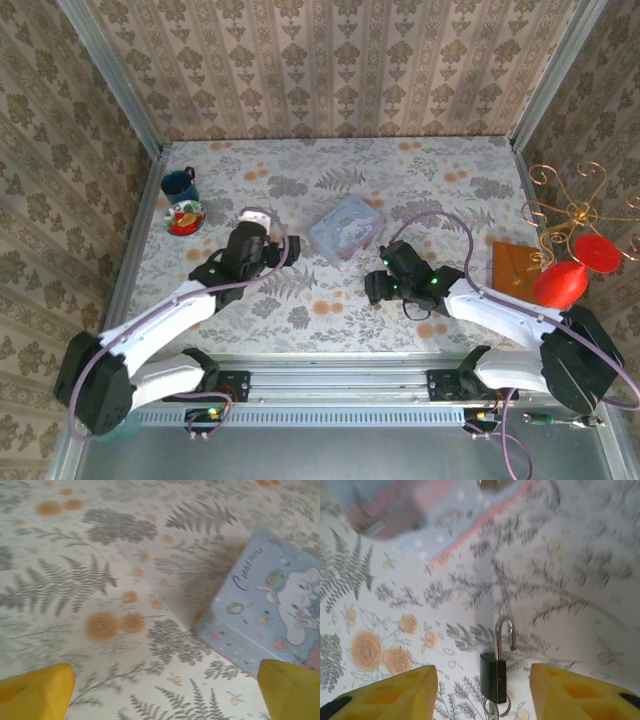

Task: Unlock the padlock with the key

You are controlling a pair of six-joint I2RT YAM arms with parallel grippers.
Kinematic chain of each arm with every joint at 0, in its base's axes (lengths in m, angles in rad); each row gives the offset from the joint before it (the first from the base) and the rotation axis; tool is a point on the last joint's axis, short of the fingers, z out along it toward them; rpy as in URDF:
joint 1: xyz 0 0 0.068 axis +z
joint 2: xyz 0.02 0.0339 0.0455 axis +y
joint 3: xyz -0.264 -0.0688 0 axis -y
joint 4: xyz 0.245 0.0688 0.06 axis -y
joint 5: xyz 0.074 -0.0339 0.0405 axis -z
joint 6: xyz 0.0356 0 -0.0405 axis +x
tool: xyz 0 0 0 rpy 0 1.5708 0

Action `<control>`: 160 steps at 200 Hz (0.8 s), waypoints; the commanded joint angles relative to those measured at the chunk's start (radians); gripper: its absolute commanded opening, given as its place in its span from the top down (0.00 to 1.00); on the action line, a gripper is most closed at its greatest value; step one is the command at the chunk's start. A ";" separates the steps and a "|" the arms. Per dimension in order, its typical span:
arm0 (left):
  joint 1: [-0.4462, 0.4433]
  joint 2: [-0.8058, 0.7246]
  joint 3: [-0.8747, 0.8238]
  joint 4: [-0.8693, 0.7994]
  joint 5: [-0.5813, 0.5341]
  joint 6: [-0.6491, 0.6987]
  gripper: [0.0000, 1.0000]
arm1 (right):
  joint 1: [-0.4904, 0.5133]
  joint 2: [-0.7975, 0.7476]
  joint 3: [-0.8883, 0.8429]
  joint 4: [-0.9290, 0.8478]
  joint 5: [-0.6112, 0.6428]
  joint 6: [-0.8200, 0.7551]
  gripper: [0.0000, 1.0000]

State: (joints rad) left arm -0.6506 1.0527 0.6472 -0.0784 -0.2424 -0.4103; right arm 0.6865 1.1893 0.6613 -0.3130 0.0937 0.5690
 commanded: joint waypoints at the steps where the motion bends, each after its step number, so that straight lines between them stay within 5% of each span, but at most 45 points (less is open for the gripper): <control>1: 0.038 -0.110 -0.053 -0.048 -0.126 0.075 0.00 | 0.001 -0.056 0.058 -0.091 0.182 -0.133 0.33; 22: 0.045 -0.188 -0.092 -0.047 -0.397 0.171 0.00 | -0.012 -0.074 0.073 -0.083 0.364 -0.196 0.02; 35: 0.071 -0.218 -0.136 0.007 -0.539 0.255 0.00 | -0.016 -0.070 0.076 -0.060 0.486 -0.229 0.00; 54: 0.134 -0.235 -0.217 0.182 -0.562 0.412 0.00 | -0.016 -0.060 0.081 -0.021 0.619 -0.262 0.00; 86: 0.247 -0.216 -0.377 0.464 -0.456 0.539 0.00 | -0.032 -0.084 -0.038 0.254 0.725 -0.478 0.00; 115: 0.312 -0.177 -0.432 0.540 -0.354 0.546 0.00 | -0.087 -0.088 -0.171 0.516 0.734 -0.685 0.00; 160: 0.426 0.027 -0.400 0.659 -0.169 0.502 0.00 | -0.245 -0.013 -0.269 0.735 0.613 -0.660 0.00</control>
State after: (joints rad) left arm -0.2546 1.0004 0.2165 0.4618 -0.5274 0.0841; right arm 0.4984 1.1400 0.4248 0.2016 0.7483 -0.0605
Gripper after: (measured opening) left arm 0.998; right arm 0.999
